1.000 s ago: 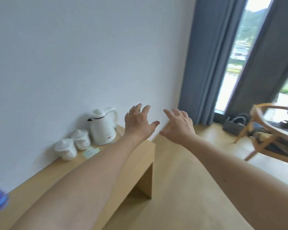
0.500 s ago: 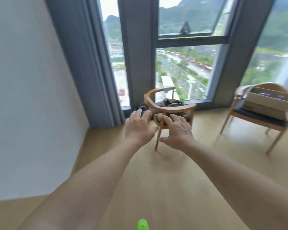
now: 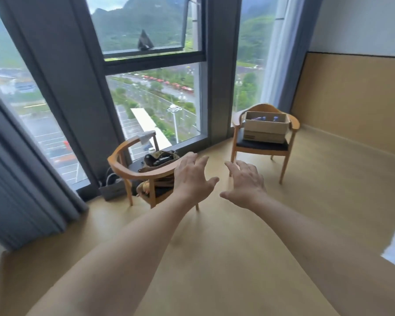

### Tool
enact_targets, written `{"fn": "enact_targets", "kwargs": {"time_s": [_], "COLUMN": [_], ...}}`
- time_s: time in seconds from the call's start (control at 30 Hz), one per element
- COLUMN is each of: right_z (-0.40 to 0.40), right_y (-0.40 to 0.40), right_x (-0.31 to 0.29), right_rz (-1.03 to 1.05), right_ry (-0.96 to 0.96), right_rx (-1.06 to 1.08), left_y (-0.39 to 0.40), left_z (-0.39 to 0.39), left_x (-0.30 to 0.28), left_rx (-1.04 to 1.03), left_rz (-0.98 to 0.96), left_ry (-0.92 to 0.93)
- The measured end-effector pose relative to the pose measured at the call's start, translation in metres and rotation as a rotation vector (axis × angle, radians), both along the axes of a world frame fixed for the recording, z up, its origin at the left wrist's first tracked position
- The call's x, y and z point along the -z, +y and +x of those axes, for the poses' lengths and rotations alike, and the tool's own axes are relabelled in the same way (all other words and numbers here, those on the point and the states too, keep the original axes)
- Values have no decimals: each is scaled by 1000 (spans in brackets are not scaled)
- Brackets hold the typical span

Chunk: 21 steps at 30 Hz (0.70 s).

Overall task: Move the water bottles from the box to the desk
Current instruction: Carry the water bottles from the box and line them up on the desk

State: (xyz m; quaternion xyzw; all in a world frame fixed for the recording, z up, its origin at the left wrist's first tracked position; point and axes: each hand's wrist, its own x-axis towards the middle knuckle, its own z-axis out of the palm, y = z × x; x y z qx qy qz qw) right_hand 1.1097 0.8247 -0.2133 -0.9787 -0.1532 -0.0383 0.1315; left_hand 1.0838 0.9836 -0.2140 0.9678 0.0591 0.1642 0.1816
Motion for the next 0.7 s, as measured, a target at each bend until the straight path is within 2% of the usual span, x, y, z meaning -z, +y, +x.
{"fn": "enact_targets", "kwargs": {"time_s": [0.4, 0.7], "right_z": [153, 342], "right_y": [-30, -85], "right_x": [5, 16], "right_rz": [-4, 22], "right_ry": [77, 58], "right_rx": [255, 278], "left_y": [-35, -82], "left_z": [207, 410], "left_x": [22, 29], "left_rx": [198, 229], "left_rz": [3, 62], "left_ry": [13, -23]}}
